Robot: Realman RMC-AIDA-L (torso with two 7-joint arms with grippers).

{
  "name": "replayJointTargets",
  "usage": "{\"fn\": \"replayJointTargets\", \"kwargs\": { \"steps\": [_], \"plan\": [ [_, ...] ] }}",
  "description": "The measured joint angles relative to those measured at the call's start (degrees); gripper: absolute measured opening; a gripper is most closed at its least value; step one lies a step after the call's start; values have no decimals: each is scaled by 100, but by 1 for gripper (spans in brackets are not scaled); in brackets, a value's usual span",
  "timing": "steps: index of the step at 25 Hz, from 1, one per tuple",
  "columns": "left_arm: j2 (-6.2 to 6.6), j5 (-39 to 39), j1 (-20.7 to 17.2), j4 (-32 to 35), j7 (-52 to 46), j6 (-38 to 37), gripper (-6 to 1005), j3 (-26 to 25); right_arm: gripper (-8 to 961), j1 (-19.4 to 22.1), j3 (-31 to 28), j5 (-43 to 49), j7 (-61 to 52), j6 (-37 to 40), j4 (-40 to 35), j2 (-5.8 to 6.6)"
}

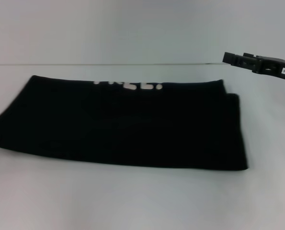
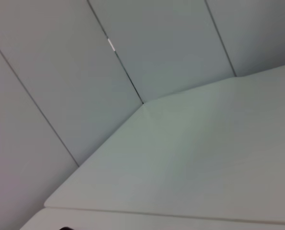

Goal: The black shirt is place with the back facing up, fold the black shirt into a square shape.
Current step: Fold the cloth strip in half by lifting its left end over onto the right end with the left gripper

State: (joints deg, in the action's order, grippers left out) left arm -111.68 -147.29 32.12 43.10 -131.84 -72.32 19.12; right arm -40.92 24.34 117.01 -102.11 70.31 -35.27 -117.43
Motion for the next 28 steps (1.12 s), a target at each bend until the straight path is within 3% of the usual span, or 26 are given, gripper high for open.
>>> {"fn": "replayJointTargets", "kwargs": {
  "steps": [6,12,20,25,27,28],
  "plan": [
    [79,-146,-162,528,141,10,34,-31,926,-90,1,-123,209,-222,223,-54],
    [92,-138,-128,609,142,-60,40,-24,926,-111,1,-143,302,-246,263,-60],
    [44,730,448,456,-12,-1347,49,33,925,-47,-15,-144,328,-191,255,13],
    [-198,1184,1155,-449,126,-1621,55,60,925,-16,-59,-144,455,-232,219,22],
    [-435,1367,1403,-700,202,-1656,57,61,925,7,-62,-145,531,-234,203,30],
    [-611,1483,1526,-780,231,-1682,58,64,925,20,-61,-148,564,-221,198,38]
  ]
}}
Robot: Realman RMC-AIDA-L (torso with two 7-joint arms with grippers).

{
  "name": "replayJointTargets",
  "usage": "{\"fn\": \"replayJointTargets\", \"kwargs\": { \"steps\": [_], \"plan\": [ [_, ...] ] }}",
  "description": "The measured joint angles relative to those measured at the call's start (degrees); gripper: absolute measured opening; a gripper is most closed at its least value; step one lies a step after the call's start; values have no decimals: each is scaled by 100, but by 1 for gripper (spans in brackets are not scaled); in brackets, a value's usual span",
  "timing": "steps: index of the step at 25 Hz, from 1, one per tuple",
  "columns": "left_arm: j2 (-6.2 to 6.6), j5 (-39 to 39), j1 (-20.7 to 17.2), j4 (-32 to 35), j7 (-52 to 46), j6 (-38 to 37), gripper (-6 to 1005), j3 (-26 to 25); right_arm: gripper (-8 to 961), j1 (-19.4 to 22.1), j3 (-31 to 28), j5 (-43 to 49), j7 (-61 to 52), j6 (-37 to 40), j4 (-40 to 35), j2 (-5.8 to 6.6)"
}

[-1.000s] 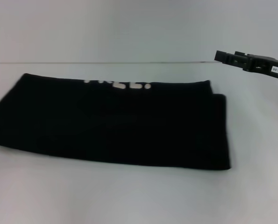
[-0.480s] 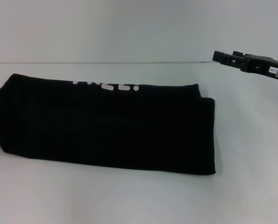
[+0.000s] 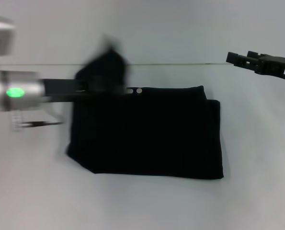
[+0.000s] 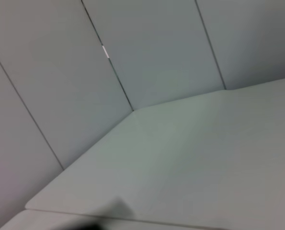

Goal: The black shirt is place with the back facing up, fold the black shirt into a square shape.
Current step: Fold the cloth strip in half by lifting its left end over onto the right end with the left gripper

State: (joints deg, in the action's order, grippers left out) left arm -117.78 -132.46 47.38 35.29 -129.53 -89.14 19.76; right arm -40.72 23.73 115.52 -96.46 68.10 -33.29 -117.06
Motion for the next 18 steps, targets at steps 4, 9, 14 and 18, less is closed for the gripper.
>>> {"fn": "replayJointTargets", "kwargs": {
  "steps": [4,9,14,18],
  "plan": [
    [-593,441,348,-347,240,125,63,1,925,82,-1,-10,86,24,-12,75],
    [-644,1079,589,-2347,1396,1228,69,-55,925,205,35,-17,110,111,-11,175],
    [-692,1576,327,-3355,2191,1929,74,-124,925,267,58,30,86,237,11,215],
    [-692,1642,118,-3488,2593,1477,79,-308,925,300,75,229,-188,499,37,244]
  ]
}}
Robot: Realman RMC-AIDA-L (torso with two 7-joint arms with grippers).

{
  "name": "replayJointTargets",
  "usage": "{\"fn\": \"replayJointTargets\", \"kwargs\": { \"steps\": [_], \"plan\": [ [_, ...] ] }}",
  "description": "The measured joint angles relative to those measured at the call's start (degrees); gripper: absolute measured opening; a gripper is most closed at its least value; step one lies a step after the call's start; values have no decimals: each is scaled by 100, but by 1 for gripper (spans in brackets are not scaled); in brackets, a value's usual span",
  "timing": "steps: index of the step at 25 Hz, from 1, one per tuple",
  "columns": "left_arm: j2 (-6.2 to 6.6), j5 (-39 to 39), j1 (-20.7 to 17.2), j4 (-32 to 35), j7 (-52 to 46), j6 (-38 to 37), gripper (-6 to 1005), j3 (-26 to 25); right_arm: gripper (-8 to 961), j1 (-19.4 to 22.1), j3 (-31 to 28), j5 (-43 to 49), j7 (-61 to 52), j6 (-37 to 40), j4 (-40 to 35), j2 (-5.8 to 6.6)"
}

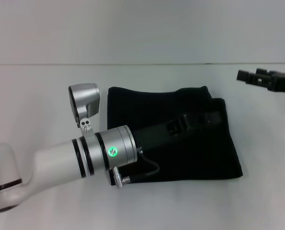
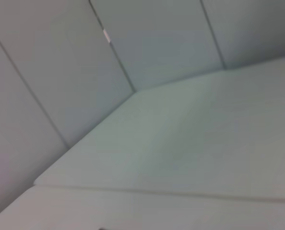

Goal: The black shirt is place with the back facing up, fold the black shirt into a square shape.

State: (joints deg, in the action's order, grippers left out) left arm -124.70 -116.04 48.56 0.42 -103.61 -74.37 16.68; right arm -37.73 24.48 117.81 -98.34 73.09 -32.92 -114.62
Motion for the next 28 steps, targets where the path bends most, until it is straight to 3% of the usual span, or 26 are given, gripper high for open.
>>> {"fn": "replayJointTargets", "kwargs": {
  "steps": [2,7,13,19,26,28],
  "plan": [
    [11,-45,-18,-16,70,-312,81,-10,925,0,5,213,-326,181,3,57],
    [43,-258,-6,286,83,-1510,281,373,925,-53,269,711,-1309,561,13,226],
    [61,-278,-419,990,161,-1757,493,694,924,-93,915,837,-2271,487,65,290],
    [82,-279,-750,1699,444,-1765,672,1116,924,-390,1330,940,-2521,-155,707,267],
    [148,-278,-877,2003,477,-1746,935,1411,924,-697,1549,958,-2549,-776,1108,48],
    [177,-277,-879,2011,477,-1712,936,1466,906,-737,1553,959,-2553,-917,1197,8]
  ]
}}
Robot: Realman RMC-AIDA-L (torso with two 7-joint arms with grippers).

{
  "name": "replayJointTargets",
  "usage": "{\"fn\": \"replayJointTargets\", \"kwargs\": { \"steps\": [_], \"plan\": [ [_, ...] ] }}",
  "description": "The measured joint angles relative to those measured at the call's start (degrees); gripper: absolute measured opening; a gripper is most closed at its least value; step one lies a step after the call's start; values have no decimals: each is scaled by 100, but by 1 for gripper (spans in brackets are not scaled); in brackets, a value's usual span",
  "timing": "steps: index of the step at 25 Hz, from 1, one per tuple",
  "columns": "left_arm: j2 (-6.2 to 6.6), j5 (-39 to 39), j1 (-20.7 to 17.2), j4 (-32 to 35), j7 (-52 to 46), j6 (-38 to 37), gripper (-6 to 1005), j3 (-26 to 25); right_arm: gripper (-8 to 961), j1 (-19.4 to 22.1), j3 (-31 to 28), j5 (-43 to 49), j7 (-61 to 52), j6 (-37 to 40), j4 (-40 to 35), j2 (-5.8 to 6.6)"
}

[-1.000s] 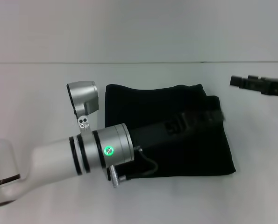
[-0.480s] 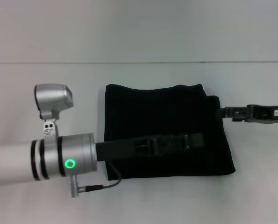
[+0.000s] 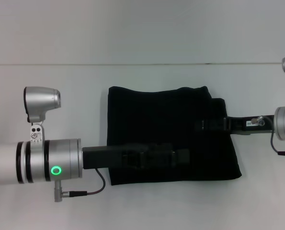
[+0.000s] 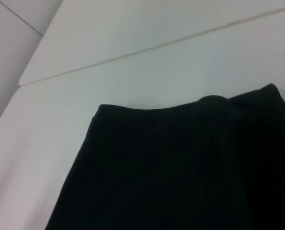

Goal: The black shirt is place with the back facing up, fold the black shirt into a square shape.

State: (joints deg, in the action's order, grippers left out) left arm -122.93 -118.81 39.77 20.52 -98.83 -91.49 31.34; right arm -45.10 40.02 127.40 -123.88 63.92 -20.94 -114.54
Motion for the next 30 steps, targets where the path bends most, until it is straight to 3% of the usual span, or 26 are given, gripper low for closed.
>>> {"fn": "replayJointTargets", "kwargs": {
  "steps": [5,15,30],
  "plan": [
    [26,2,-3,43,2,20,937,82,814,-43,9,3,-3,-185,95,-70],
    [44,7,-5,58,2,15,937,99,735,-11,-27,-33,46,-260,29,-171],
    [13,7,-64,38,-5,51,936,101,128,47,-41,-104,252,-288,18,-175]
  ]
}}
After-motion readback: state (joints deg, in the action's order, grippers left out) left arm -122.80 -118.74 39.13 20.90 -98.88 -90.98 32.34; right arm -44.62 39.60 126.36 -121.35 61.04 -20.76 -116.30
